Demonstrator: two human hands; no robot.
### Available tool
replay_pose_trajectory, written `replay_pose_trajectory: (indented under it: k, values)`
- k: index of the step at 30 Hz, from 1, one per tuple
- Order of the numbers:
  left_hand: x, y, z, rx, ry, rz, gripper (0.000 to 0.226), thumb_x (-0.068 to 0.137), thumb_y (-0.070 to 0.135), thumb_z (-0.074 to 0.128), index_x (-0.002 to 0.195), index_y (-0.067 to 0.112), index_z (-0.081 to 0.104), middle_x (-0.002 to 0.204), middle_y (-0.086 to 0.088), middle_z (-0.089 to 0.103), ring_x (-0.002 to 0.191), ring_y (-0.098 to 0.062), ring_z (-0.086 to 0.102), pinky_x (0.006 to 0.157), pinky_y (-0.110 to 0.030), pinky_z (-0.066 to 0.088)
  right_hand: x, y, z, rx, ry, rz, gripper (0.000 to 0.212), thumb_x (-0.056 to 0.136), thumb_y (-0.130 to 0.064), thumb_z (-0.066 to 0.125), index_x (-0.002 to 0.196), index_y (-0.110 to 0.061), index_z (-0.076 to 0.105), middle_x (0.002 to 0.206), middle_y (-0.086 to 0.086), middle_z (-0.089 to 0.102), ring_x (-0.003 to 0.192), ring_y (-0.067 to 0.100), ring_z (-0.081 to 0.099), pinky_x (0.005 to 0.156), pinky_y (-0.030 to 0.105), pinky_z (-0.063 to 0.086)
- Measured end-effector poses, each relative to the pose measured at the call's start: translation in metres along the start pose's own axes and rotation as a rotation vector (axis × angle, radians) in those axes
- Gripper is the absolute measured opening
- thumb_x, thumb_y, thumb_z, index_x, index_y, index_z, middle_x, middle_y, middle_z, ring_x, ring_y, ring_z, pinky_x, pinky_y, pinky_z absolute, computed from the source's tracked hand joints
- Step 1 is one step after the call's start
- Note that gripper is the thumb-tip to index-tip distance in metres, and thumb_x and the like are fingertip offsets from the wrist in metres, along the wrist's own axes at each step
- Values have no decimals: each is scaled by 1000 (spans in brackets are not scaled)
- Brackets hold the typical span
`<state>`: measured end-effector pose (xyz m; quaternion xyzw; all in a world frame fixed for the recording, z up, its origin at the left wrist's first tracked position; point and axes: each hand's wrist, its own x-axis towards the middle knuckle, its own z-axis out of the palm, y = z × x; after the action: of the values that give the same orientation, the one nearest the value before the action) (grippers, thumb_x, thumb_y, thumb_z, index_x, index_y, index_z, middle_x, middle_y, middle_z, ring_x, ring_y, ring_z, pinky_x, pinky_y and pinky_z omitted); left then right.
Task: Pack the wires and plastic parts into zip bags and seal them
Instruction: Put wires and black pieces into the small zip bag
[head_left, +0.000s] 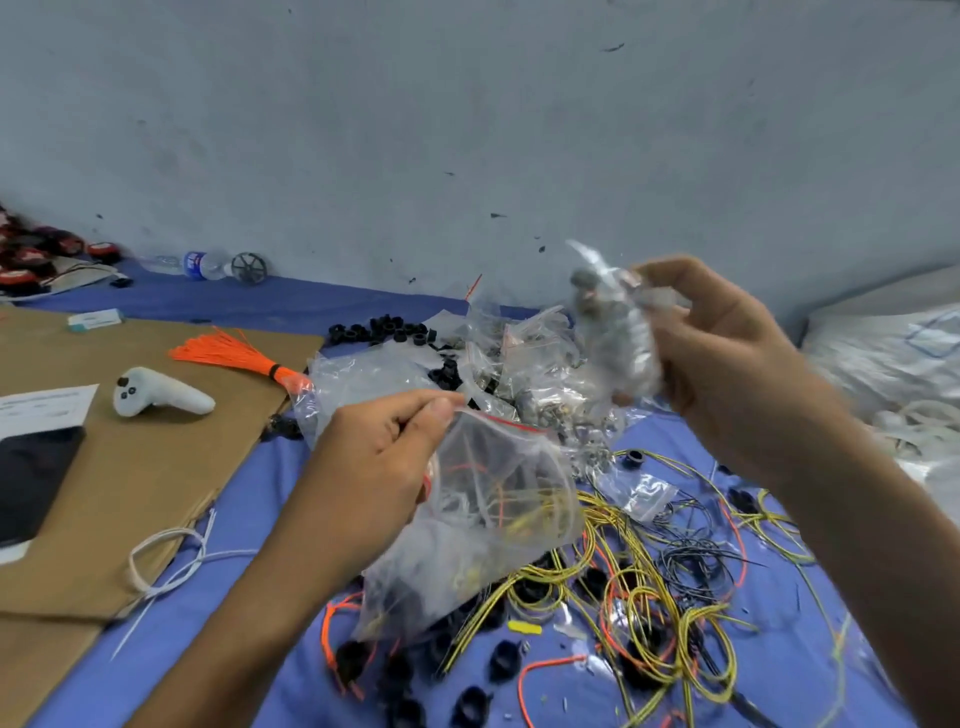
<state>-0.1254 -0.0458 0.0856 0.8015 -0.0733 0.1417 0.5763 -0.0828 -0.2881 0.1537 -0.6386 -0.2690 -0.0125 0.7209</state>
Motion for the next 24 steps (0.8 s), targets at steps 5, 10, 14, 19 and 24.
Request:
replay_pose_trajectory:
  k: [5,10,14,19,24]
  values:
    - [4,-2,-2,9,-8,4,22,102,30,53,104,29,75,45,6,46,39,-5,43,45,-16,33,-34,2,44,-675,-142,-28,24,85,-39,71,108,-40,64,98,-7,68,90,18,70,77,48,59]
    - [-1,0,-6,94,-11,42,23,102,30,53,109,28,75,43,8,45,40,-2,44,46,-15,34,-33,8,48,-567,-70,-33,25,91,-23,69,110,-38,64,98,-9,66,88,13,66,69,32,60]
    - [-4,7,-11,162,-35,86,22,102,30,54,111,28,74,43,12,48,42,-2,48,48,-13,35,-22,32,41,-1352,-218,84,35,91,-45,64,124,-39,53,106,-19,51,89,8,53,73,24,43]
    - [-4,11,-37,157,-244,98,16,99,27,61,109,39,64,53,7,46,49,-10,42,49,-24,36,-13,30,31,-970,-135,238,14,96,-26,58,90,-28,71,61,-10,67,48,7,58,46,28,47]
    - [-12,21,-55,312,-422,218,13,101,33,48,102,39,58,63,-6,43,55,-21,36,51,-31,34,-6,18,38,-445,-114,341,30,93,-2,56,97,-24,75,52,4,60,41,14,51,38,22,41]
